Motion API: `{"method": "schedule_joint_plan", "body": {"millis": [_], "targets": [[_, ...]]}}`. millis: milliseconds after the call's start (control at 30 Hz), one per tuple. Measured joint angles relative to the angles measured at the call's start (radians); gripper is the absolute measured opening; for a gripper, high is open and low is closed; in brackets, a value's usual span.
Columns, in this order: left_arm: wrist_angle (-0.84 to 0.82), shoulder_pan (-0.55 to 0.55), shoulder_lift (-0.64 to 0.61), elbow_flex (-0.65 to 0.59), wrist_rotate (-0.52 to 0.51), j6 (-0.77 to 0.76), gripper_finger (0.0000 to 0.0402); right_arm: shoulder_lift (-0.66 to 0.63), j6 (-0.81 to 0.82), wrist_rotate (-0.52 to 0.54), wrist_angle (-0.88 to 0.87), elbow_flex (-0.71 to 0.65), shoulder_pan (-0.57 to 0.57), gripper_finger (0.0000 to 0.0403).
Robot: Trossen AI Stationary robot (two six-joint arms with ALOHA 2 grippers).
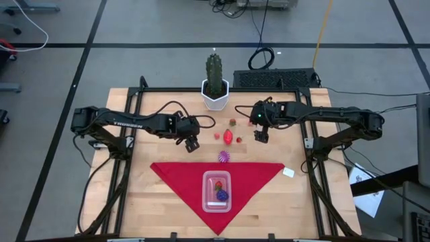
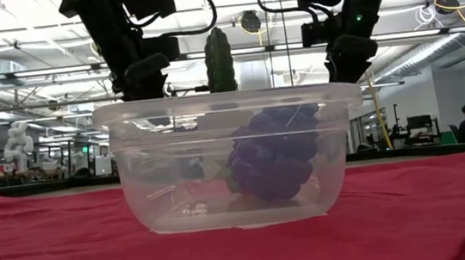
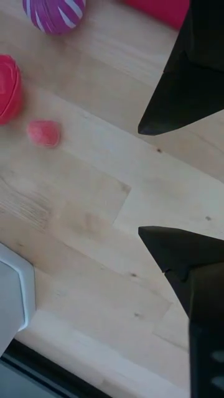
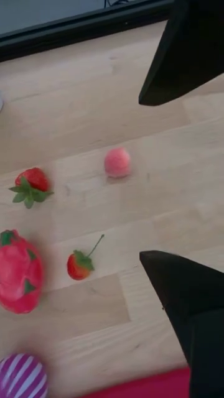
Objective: Pick and placing Produce into tupperware
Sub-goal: Put the top apricot into the transparent bin
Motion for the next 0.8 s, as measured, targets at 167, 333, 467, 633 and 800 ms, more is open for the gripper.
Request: {"method": "schedule_joint_plan", "body": {"millis": [167,333,467,633,800], "targets": [[0.001,0.000,0.000,0.000,0.000,0.000,0.0257,0.030,-0.025,0.000,-0.009,0.001,-0.013,0.0395],[0.010,0.000,0.000,0.000,0.001,0.000,0.0257,0.112,-0.047,-0.011,-0.022,0.000,-0.048,0.0394],[0.015,0.000,0.000,0.000,0.000,0.000,0.0257,0.170,-0.101,-0.079,0.044,0.000,-0.082,0.0394],[0.016,0.000,0.000,0.000,0.000,0.002,0.0257,0.227,-0.157,-0.132,0.110,0.001,-0.124,0.0394],[0.022,0.000,0.000,0.000,0.000,0.013,0.0258,0.293,-0.192,-0.132,0.152,0.000,-0.160,0.0393]]}}
